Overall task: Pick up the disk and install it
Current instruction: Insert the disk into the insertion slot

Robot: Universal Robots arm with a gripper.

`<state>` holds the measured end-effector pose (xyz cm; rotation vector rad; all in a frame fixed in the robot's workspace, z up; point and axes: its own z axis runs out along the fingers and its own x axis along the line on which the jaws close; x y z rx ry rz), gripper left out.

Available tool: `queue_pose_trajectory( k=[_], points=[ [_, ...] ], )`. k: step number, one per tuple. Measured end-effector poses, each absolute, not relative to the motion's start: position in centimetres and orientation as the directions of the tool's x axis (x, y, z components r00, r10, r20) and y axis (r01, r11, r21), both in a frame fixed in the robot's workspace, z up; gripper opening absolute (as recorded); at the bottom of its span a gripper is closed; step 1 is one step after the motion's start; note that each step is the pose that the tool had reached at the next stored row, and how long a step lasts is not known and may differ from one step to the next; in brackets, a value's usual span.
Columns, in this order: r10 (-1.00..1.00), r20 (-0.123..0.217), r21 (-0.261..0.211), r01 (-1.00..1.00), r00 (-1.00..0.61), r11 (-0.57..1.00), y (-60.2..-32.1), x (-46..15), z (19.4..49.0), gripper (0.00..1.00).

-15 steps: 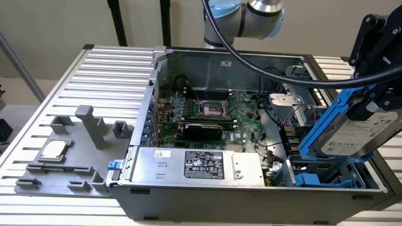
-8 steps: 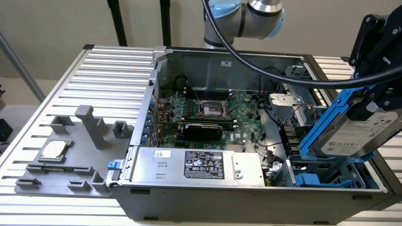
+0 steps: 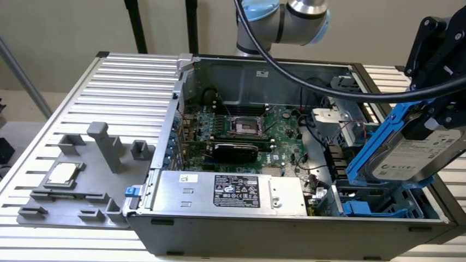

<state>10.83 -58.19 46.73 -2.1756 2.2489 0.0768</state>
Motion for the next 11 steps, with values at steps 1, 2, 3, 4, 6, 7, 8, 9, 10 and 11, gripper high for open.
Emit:
queue_pose_trajectory(
  k=[1,2,3,4,6,7,8,9,10,11],
  points=[
    [-0.999,-0.042,0.027,-0.999,-0.034,0.032,-58.2,10.8,46.7,0.32],
    [-0.999,-0.042,0.027,-0.999,-0.034,0.033,-58.2,10.8,46.7,0.32],
    [-0.999,-0.042,0.027,-0.999,-0.034,0.033,-58.2,10.8,46.7,0.32],
    [-0.999,-0.042,0.027,-0.999,-0.034,0.032,-58.2,10.8,46.7,0.32],
    [-0.999,-0.042,0.027,-0.999,-0.034,0.032,-58.3,10.8,46.5,0.32],
    [-0.999,-0.042,0.027,-0.999,-0.033,0.032,-58.4,10.8,46.3,0.32],
    [-0.999,-0.043,0.027,-0.999,-0.033,0.032,-58.4,10.8,46.1,0.32],
    [-0.999,-0.042,0.027,-0.999,-0.032,0.031,-58.4,10.8,45.9,0.32],
    [-0.999,-0.042,0.027,-0.999,-0.032,0.030,-58.4,10.8,45.7,0.32],
    [-0.999,-0.042,0.027,-0.999,-0.031,0.030,-58.4,10.8,45.5,0.32]
  ],
)
